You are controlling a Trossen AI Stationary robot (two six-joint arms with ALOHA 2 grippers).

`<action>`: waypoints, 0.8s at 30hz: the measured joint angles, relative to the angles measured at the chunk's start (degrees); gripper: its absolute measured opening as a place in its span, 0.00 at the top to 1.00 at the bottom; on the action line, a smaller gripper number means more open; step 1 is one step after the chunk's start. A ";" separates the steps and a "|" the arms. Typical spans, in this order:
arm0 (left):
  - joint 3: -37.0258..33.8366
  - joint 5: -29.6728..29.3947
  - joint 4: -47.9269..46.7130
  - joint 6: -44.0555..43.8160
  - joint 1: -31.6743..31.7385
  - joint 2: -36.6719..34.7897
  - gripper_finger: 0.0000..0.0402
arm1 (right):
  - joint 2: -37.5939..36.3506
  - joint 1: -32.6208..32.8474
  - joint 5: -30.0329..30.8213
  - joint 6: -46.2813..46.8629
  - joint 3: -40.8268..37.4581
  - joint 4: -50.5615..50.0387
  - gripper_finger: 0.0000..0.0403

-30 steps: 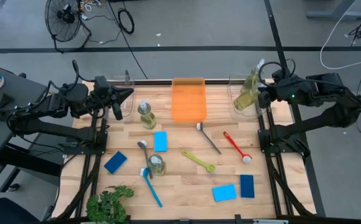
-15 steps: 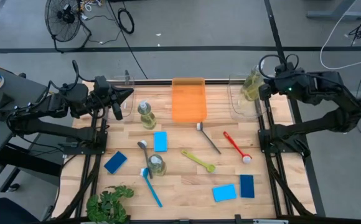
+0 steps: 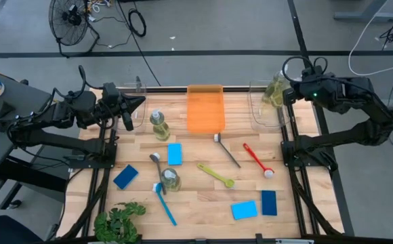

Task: Pick & Place Kitchen Sink Supplies
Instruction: Put the yellow dish soap into the right transparent bin

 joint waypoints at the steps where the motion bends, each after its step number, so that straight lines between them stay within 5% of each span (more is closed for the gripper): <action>1: 0.00 0.00 0.00 0.00 -0.01 0.00 0.97 | 0.18 0.00 0.02 -0.20 0.00 0.36 0.76; 24: 0.00 -0.01 0.00 1.36 -0.01 0.00 0.97 | 6.29 -7.49 1.27 -2.51 -0.04 6.55 0.76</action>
